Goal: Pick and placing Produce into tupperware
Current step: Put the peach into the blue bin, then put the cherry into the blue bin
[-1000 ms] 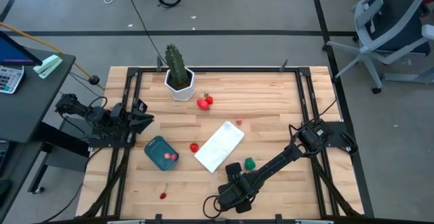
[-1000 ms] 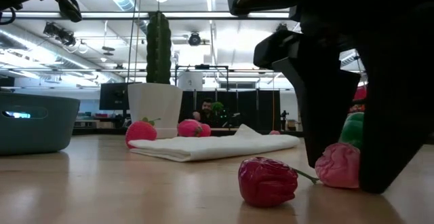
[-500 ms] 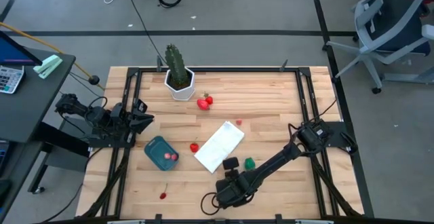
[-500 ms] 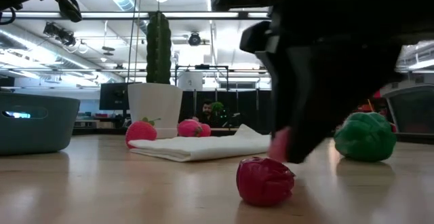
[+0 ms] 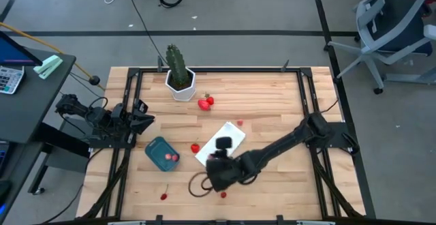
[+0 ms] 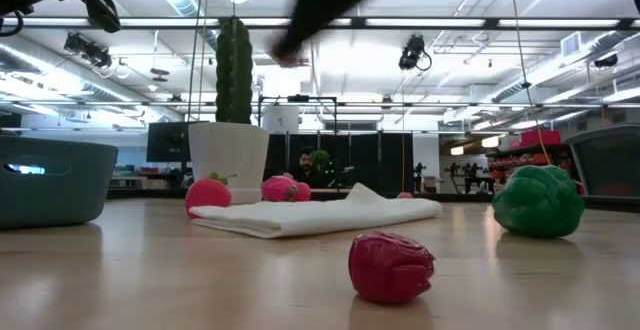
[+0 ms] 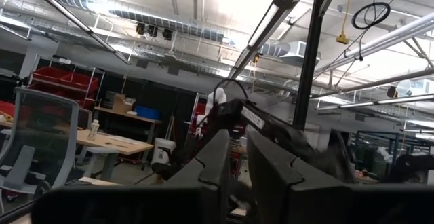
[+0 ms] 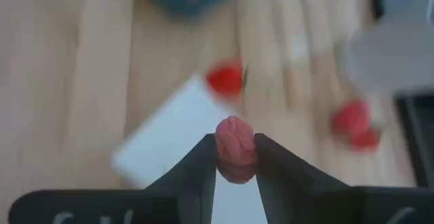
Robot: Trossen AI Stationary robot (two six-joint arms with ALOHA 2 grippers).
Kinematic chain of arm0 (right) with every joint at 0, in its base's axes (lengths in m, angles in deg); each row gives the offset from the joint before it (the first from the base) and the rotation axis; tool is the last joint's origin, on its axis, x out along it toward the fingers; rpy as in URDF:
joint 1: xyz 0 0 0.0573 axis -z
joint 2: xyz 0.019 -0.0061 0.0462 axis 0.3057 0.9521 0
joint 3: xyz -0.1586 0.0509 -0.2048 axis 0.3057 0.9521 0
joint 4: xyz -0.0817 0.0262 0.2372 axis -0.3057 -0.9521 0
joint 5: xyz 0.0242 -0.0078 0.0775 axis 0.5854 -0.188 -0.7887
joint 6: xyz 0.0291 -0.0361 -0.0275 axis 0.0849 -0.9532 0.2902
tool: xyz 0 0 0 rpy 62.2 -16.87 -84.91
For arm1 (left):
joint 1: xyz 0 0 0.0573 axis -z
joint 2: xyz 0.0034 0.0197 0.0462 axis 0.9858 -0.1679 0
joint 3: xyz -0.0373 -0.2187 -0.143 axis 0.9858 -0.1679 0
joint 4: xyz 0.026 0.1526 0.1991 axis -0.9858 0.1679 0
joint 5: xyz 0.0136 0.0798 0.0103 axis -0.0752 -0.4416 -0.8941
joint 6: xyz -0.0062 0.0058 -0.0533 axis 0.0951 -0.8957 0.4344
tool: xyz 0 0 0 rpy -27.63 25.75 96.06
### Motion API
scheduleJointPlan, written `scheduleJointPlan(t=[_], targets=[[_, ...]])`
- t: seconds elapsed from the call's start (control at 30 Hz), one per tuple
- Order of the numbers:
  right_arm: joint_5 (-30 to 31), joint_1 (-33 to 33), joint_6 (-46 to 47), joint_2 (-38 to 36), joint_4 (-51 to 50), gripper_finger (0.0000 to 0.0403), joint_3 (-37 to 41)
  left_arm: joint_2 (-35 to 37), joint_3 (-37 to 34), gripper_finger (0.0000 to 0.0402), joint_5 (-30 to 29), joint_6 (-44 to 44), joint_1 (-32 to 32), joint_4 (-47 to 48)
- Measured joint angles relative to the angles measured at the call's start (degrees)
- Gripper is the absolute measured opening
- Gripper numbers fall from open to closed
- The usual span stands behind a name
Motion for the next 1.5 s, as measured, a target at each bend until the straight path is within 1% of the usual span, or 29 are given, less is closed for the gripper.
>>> scheduleJointPlan(t=[0.03, 0.13, 0.23, 0.37, 0.53, 0.6, 0.67, 0.77, 0.9, 1.03, 1.1, 1.2, 1.33, 1.5], targets=[[-1.41, 0.71, -3.6, -0.52, 3.43, 0.0096, -0.02, 0.02, 0.0, 0.0061, 0.0, 0.0, 0.0, 0.0], [-8.1, 2.84, -13.33, -0.7, 15.8, 0.0096, -0.04, 0.0, 0.0, 0.006, 0.0, 0.02, 0.01, -0.07], [-14.85, 5.07, -17.87, 0.42, 28.48, 0.0096, -0.04, 0.0, 0.0, 0.0056, 0.0, 0.02, 0.02, -0.07], [-23.92, 8.75, -18.09, 3.4, 38.64, 0.0096, -0.04, 0.01, 0.0, 0.0053, 0.0, 0.01, 0.02, -0.04], [-32.73, 13.19, -15.65, 8.54, 48.08, 0.0097, -0.02, 0.01, 0.0, 0.0058, -0.01, -0.01, 0.01, -0.25], [-34.89, 14.27, -14.56, 10.22, 51.07, 0.0097, 0.0, 0.02, 0.0, 0.006, 0.0, -0.01, 0.02, -0.35], [-36.26, 15.15, -14.34, 11.45, 53.1, 0.0097, 0.0, 0.02, 0.0, 0.0062, 0.0, -0.02, 0.02, -0.35], [-37.05, 16.19, -14.31, 11.82, 52.62, 0.0101, 0.0, 0.01, 0.0, 0.006, -0.01, -0.04, 0.01, -0.39], [-38.17, 16.99, -14.33, 11.82, 52.58, 0.0119, 0.0, 0.02, 0.0, 0.0054, 0.0, -0.04, 0.02, -0.52], [-39.07, 17.16, -13.97, 11.77, 54.18, 0.0138, 0.0, 0.02, 0.0, 0.0053, -0.02, -0.03, 0.02, -0.85], [-39.26, 17.12, -12.76, 12.9, 56.25, 0.0143, -0.12, 0.02, 0.0, 0.0056, -0.02, -0.07, 0.02, -0.91], [-40.12, 16.88, -11.85, 15.17, 59.24, 0.0145, -0.29, 0.0, 0.0, 0.0059, -0.02, -0.08, 0.02, -1.4], [-39.82, 16.64, -11.76, 17.42, 60.41, 0.0143, -1.44, 0.0, -0.02, 0.0061, -0.04, -0.56, 0.0, -1.55], [-39.67, 16.69, -11.82, 16.44, 58.97, 0.0142, -1.46, 0.02, -0.02, 0.0056, -0.05, -1.98, 0.02, -1.79]])
